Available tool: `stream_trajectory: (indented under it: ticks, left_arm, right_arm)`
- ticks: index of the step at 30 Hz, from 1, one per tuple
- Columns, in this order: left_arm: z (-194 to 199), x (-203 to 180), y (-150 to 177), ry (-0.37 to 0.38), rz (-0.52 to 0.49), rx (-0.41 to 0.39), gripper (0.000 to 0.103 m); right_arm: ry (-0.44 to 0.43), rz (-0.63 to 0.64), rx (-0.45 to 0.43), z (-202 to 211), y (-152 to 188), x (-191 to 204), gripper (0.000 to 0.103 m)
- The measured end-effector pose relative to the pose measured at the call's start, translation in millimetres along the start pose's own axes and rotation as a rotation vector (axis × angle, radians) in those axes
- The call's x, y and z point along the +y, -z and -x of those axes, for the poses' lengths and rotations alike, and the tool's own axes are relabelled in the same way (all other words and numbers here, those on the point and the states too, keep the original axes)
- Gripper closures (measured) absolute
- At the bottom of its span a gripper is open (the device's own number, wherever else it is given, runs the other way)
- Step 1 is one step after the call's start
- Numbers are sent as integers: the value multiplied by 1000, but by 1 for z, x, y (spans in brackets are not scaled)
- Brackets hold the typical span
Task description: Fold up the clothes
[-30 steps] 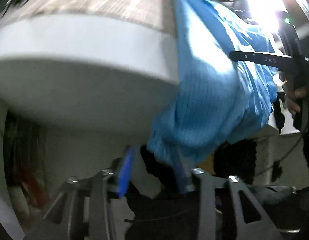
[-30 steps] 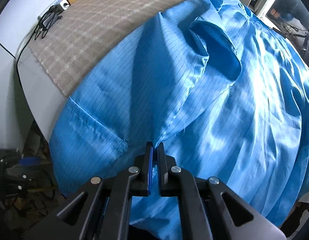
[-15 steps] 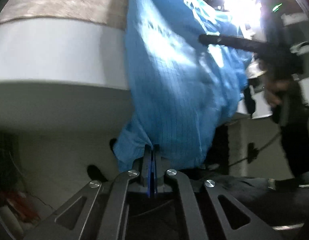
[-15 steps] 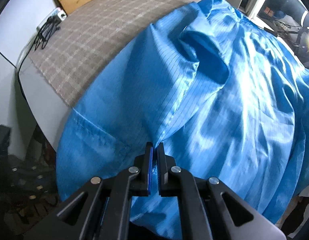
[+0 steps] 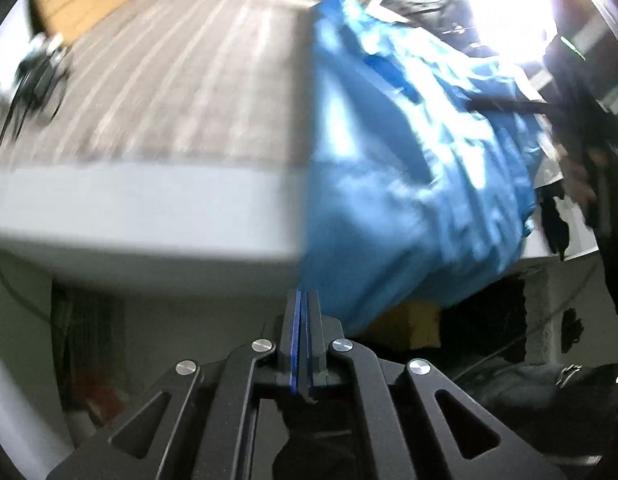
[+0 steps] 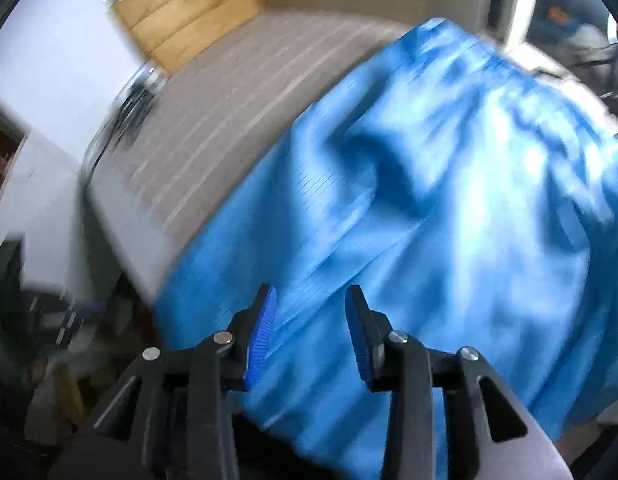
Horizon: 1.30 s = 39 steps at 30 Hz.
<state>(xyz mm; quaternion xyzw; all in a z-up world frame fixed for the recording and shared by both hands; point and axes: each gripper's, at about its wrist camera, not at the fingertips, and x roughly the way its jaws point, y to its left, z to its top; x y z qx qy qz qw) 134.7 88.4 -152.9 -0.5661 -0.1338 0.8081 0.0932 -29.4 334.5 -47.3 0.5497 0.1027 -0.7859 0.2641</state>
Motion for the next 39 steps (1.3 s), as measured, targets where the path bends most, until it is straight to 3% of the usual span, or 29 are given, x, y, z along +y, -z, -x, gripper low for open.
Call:
stream_trajectory:
  ticks: [2,4,6,9,16,20,22,33,36,39]
  left_arm:
    - [-10,-13,-18,-1,-5,-3,95]
    - [-12,-4,-32,-37,-15,-2,96]
    - [-25,-9,-46,-48,1,4,96]
    - [-50,-23,-64,-58,36,12,93]
    - [-86,-42,-100,-50,115,28,90]
    - [-109,-57,-119,-72,83,53,90]
    - [-114,-59,-123,-75,83,63,90]
    - [-121,-40,-126,-111,141,84,88]
    - [-122,-39,-126,-106,139,82,88]
    - [-122,-38,-125,-98,141,78,88]
  right_arm:
    - [47,-1,-37,-7,-37,-21,67]
    - [82,-3,-60,-28,-79,-43,67]
    - [105,8,-60,-75,-112,-50,67]
    - [81,1,-46,-117,-163,-81,67]
    - [40,6,-14,-176,-225,-105,67]
    - [9,35,-8,-196,-240,-110,68]
    - [17,62,-10,-202,-243,-111,101]
    - [105,116,-61,-211,-252,-122,101]
    - [52,124,-49,-206,-244,-110,86]
    - [-12,131,-34,-199,-233,-97,80]
